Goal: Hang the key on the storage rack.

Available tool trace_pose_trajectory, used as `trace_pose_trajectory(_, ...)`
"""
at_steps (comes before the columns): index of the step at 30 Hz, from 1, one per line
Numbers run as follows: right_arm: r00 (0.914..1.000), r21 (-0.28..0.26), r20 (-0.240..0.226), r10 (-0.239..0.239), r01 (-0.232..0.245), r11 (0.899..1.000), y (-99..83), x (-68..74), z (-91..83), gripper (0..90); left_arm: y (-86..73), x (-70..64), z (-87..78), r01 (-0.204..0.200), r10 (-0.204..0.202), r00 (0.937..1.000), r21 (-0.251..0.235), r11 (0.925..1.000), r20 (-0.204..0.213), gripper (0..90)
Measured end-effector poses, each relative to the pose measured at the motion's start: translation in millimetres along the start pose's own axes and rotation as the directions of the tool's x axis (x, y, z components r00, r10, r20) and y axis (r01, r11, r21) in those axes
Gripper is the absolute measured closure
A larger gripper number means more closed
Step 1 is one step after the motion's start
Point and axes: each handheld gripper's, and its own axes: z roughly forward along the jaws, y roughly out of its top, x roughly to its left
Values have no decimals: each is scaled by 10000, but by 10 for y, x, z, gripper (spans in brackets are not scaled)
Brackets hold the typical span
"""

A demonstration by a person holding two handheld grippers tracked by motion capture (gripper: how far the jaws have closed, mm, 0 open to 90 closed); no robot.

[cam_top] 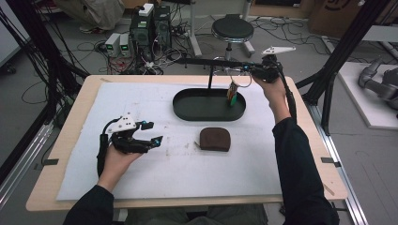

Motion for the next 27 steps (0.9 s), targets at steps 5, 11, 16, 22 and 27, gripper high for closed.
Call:
trace_pose_trajectory(5, 9997, 42, 233, -88, 87, 10000, 1, -25, -75, 820, 0, -1, 0, 7, -7, 10000, -24, 10000, -19, 301)
trace_pose_trajectory(11, 9986, 198, 409, -333, 325, 9993, -7, -9, -186, 722, 7, 9, -17, 2, -2, 10000, -69, 10000, -79, 302)
trace_pose_trajectory(16, 9987, 230, 312, -391, 384, 9990, -57, 8, -373, 588, 16, 42, -55, 97, -105, 9991, -182, 9998, -419, 274)
trace_pose_trajectory(22, 9993, 552, 71, -378, 374, 9978, -65, 86, -559, 483, 21, 72, -86, 92, -109, 9975, -249, 9996, -692, 259)
trace_pose_trajectory(27, 9993, 398, -76, -353, 355, 9986, -42, 180, -755, 454, 27, 81, -100, 119, -141, 9971, -290, 9995, -750, 257)
